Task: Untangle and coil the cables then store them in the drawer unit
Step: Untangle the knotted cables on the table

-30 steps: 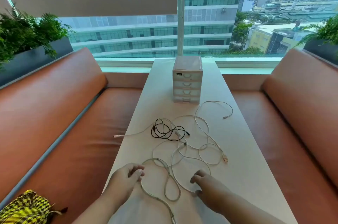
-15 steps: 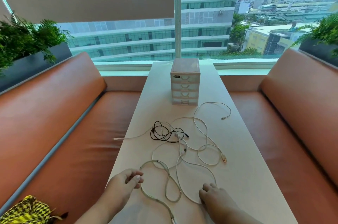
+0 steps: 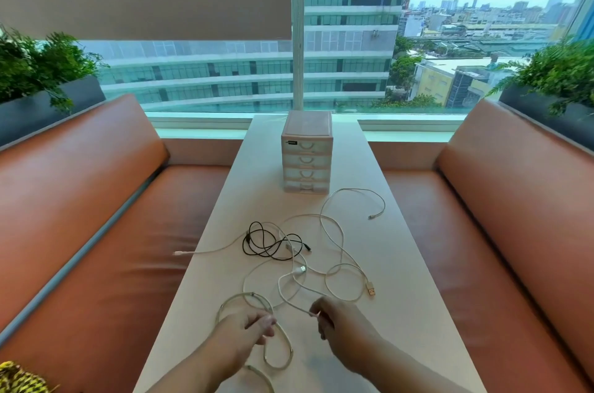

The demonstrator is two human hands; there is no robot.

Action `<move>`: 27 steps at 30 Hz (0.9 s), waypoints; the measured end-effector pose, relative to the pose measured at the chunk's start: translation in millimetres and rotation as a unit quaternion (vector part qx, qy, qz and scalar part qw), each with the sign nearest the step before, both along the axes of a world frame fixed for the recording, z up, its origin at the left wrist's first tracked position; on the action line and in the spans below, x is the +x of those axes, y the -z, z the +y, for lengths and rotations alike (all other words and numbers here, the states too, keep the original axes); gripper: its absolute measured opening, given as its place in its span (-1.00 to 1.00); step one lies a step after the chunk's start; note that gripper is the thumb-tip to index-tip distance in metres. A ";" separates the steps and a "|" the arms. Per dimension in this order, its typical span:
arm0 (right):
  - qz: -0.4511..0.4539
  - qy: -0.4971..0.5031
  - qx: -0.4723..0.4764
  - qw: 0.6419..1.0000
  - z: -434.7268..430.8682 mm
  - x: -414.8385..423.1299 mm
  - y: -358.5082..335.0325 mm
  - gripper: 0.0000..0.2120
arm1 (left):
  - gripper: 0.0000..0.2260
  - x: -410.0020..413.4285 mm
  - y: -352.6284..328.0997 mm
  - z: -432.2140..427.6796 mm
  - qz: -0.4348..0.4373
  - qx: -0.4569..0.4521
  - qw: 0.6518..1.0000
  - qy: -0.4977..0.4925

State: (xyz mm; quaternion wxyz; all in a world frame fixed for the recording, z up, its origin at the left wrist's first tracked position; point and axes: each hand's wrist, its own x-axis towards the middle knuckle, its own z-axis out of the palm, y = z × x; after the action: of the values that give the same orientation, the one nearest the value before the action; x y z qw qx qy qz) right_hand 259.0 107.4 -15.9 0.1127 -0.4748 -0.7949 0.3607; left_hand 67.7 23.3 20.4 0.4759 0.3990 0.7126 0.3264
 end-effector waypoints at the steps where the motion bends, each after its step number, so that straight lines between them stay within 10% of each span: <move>1: 0.007 -0.011 -0.002 1.000 1.8 0.3 -3.8 -0.77 | -0.82 9.5 -0.2 6.1 -0.009 -0.014 1.000 -0.004; 17: -0.002 -0.152 0.032 0.988 90.8 33.9 -5.8 -0.82 | -0.74 70.5 -13.0 61.0 -0.160 0.074 0.948 -0.265; 27: -0.283 -0.149 0.095 0.943 190.6 35.2 22.3 -0.44 | -0.78 52.0 -18.7 70.0 -0.136 0.061 0.948 -0.281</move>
State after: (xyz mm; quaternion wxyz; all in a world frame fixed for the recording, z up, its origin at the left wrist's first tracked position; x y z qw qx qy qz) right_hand 294.1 298.0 -38.2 -0.1269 -0.4207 -0.8861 0.1474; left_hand 119.6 93.4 39.1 0.4326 0.1625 0.7029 0.5407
